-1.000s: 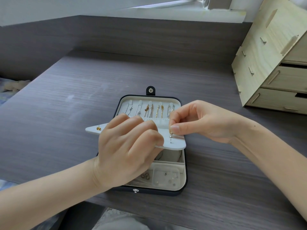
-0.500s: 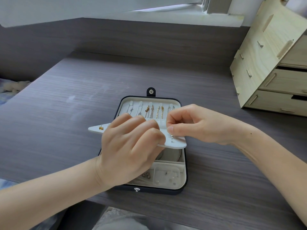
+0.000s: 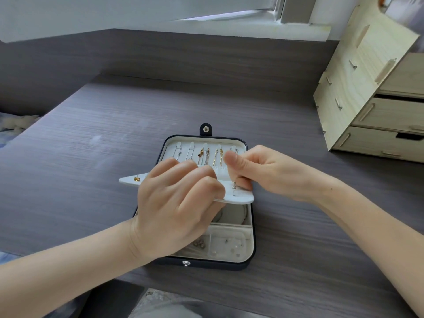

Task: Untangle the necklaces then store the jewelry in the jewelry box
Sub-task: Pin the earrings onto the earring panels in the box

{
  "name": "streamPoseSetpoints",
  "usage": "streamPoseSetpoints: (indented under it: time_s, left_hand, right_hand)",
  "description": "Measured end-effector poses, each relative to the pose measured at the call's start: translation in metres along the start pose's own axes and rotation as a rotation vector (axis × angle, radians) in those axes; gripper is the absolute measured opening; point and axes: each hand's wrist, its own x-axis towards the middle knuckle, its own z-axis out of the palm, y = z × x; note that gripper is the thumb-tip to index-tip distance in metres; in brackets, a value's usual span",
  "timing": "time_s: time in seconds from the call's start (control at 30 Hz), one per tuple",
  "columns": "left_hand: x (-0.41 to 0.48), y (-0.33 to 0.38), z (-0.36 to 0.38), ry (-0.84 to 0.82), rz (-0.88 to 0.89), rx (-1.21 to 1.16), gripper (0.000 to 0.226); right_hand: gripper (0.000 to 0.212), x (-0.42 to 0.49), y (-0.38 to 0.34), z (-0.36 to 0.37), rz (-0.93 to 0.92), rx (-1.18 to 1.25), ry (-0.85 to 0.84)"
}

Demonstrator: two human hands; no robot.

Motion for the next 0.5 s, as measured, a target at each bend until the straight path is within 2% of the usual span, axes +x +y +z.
streamPoseSetpoints:
  time_s: [0.13,0.2,0.33,0.5]
  left_hand:
    - [0.000,0.000,0.000,0.011,0.002,0.003,0.021]
    - [0.001,-0.001,0.000,0.012,-0.004,0.005,0.025]
    - [0.002,-0.002,0.001,0.015,-0.015,0.007,0.028]
    - [0.003,-0.002,0.001,-0.004,-0.011,0.009,0.029]
  right_hand:
    - [0.065,-0.001,0.003,-0.003,0.019,0.024,0.056]
    - [0.055,-0.004,0.004,-0.006,-0.014,0.065,0.079]
    - [0.022,-0.008,0.002,-0.012,-0.042,0.014,0.035]
    - [0.019,-0.005,0.001,-0.009,-0.056,-0.060,0.017]
